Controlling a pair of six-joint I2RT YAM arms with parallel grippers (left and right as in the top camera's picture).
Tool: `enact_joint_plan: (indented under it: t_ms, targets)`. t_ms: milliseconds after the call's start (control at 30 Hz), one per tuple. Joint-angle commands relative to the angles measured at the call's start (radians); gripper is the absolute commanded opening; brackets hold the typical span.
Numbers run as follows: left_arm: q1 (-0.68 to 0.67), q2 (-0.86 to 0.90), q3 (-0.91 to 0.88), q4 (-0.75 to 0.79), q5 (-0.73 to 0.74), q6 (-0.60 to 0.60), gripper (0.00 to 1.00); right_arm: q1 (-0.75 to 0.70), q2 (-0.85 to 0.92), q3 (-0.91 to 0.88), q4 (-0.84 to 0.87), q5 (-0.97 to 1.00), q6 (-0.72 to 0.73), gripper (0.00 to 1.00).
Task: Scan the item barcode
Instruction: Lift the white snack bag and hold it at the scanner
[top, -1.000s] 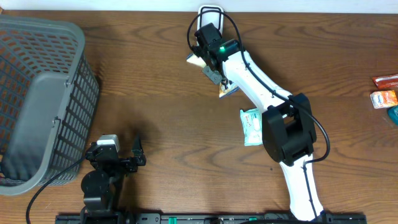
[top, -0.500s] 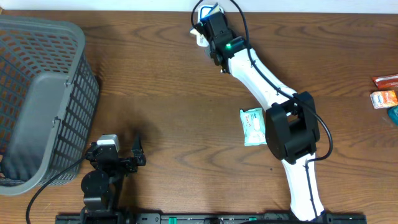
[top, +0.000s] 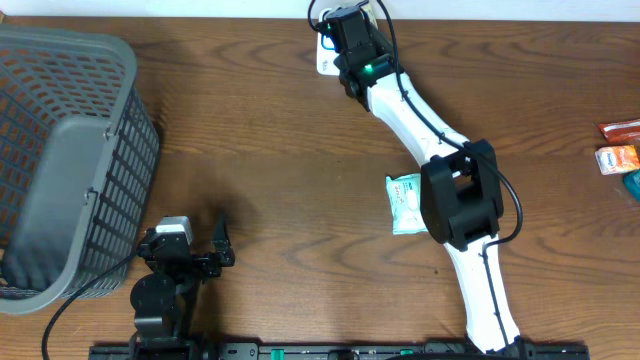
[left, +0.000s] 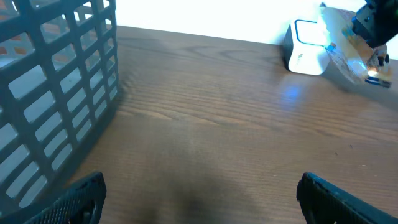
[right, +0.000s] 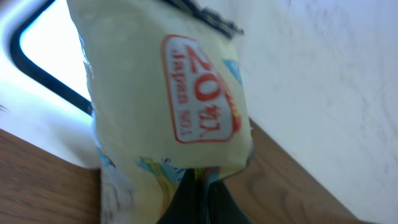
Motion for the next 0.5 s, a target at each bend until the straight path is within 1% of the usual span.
enact_joint_plan:
  t_ms: [0, 67, 167, 267, 300, 400, 467]
  targets:
    - [0.003, -0.002, -0.015, -0.025, 0.013, 0.017, 0.98, -0.002, 0.014, 0.029, -0.016, 0.003, 0.01, 0.01]
    - [0.003, -0.002, -0.015, -0.025, 0.013, 0.017, 0.98, -0.002, 0.014, 0.029, -0.049, -0.027, 0.042, 0.01]
    - [0.003, -0.002, -0.015, -0.025, 0.013, 0.017, 0.98, -0.005, 0.014, 0.029, -0.124, -0.125, 0.101, 0.01]
    - [0.003, -0.002, -0.015, -0.025, 0.013, 0.017, 0.98, -0.015, 0.014, 0.029, -0.158, -0.186, 0.174, 0.02]
    - [0.003, -0.002, -0.015, -0.025, 0.013, 0.017, 0.98, -0.018, 0.014, 0.029, -0.163, -0.194, 0.193, 0.1]
    - [0.003, -0.002, -0.015, -0.025, 0.013, 0.017, 0.98, -0.027, 0.014, 0.029, -0.19, -0.204, 0.227, 0.5]
    - [0.003, -0.002, -0.015, -0.025, 0.013, 0.017, 0.98, -0.039, 0.015, 0.028, -0.223, -0.238, 0.233, 0.69]
